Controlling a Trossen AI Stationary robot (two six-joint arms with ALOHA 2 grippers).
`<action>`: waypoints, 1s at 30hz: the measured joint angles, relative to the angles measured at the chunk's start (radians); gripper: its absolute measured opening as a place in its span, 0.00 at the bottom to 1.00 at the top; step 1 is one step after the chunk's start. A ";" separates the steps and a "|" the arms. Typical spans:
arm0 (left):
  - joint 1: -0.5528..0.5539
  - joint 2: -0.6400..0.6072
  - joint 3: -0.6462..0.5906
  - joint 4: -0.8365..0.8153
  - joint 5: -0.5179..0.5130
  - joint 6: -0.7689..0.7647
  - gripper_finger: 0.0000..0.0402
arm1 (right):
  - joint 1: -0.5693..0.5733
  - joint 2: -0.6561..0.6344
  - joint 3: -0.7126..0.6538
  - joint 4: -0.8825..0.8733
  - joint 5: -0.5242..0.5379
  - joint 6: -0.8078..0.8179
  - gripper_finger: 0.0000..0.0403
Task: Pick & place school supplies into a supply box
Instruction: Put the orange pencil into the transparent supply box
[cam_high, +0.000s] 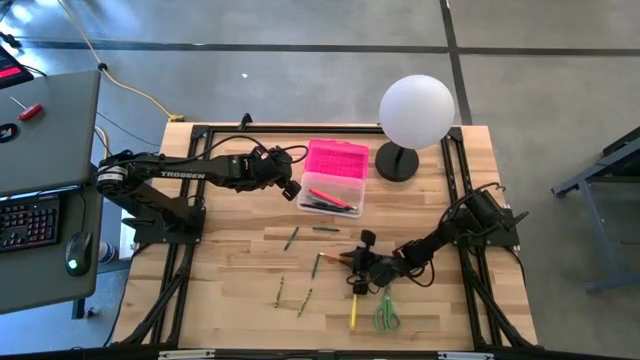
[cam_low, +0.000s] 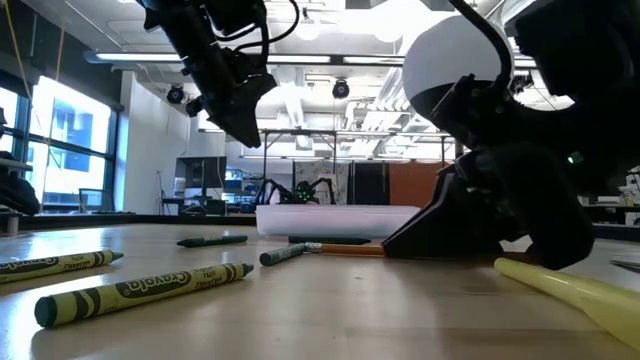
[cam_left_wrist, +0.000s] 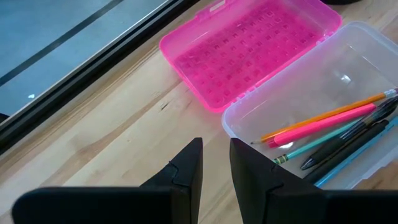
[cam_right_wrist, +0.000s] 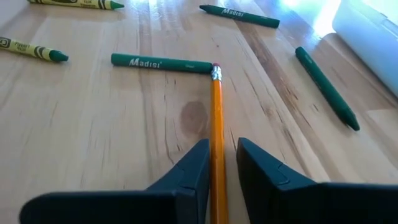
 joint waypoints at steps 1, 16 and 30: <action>0.000 0.000 0.000 0.000 0.000 0.000 0.28 | -0.001 0.002 0.000 0.005 0.000 -0.001 0.14; 0.000 0.000 0.000 0.000 0.001 0.000 0.28 | -0.016 -0.048 -0.004 0.181 0.042 -0.232 0.01; 0.000 0.000 0.000 0.013 -0.002 -0.001 0.28 | -0.277 -0.360 -0.001 -0.100 -0.037 -0.543 0.03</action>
